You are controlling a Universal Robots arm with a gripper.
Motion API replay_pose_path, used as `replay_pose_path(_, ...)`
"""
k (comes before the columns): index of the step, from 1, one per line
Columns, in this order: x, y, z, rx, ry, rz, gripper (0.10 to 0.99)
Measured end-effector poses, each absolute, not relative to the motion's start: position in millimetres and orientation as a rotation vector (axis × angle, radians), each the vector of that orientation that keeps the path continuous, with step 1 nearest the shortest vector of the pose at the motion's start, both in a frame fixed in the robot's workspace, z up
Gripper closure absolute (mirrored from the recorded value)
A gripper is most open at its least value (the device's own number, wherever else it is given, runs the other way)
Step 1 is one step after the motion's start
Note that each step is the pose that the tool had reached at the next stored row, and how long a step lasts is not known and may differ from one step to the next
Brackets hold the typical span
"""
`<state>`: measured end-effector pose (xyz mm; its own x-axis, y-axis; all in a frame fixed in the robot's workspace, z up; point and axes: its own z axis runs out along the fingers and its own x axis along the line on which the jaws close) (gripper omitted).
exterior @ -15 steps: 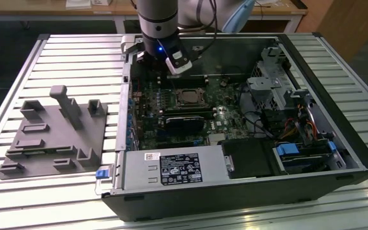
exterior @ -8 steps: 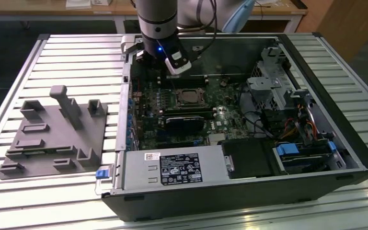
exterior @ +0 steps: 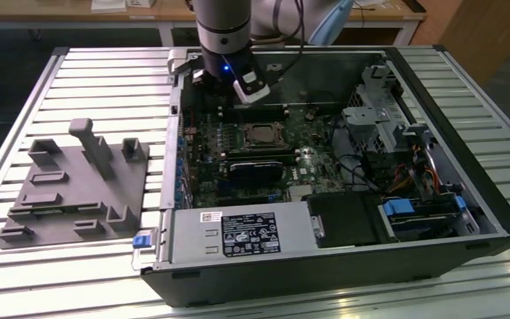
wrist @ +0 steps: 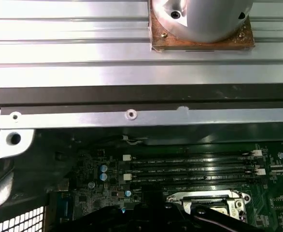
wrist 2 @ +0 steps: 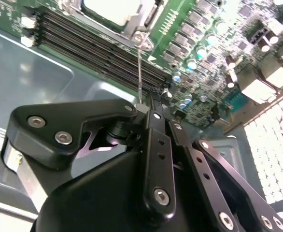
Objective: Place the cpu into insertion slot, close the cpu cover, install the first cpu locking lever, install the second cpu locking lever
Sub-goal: 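Install the first cpu locking lever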
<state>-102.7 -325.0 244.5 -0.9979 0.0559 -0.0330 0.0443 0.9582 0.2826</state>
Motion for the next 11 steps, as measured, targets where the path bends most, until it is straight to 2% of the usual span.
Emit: replay_pose_path(11, -78, -325, 244, 0.078, 3.068, 0.441, 0.980)
